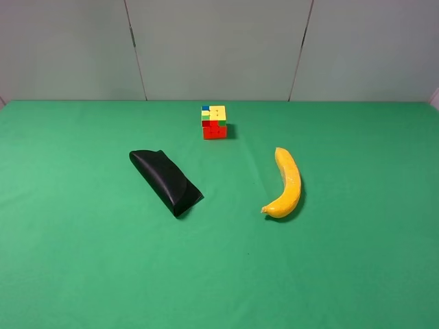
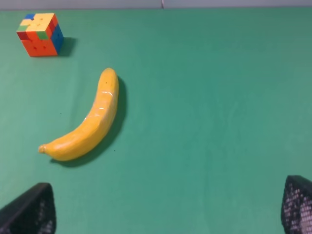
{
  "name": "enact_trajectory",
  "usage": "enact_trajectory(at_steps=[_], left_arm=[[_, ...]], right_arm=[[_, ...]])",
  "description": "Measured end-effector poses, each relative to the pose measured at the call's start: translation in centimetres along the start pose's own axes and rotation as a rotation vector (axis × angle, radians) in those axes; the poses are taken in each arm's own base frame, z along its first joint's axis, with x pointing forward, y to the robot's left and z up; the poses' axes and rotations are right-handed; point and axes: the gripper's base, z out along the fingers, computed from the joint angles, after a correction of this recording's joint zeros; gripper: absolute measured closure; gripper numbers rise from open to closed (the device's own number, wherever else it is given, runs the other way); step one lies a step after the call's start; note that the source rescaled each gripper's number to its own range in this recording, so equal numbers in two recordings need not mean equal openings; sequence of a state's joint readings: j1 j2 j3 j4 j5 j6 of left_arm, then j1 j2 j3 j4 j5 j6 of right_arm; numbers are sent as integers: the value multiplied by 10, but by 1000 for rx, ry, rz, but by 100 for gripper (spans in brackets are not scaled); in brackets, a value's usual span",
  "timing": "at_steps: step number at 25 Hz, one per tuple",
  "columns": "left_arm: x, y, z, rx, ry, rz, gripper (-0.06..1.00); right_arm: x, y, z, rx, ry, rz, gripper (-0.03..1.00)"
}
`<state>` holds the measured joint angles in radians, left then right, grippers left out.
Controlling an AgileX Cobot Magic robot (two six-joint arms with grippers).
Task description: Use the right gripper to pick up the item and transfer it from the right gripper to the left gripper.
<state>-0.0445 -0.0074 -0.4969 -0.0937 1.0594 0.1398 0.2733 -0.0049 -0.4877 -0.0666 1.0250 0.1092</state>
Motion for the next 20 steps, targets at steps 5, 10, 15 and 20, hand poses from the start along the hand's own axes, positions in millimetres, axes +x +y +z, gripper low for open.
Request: enact_trajectory(at_steps=[5, 10, 15, 20], left_arm=[[0, 0, 0, 0, 0, 0, -4], [0, 0, 0, 0, 0, 0, -4], [0, 0, 0, 0, 0, 0, -4], [0, 0, 0, 0, 0, 0, -4]], right_arm=[[0, 0, 0, 0, 0, 0, -3], [-12, 1, -5, 0, -4, 8, -3], [-49, 3, 6, 14, 90, -3, -3], [-89, 8, 39, 24, 204, -46, -3]])
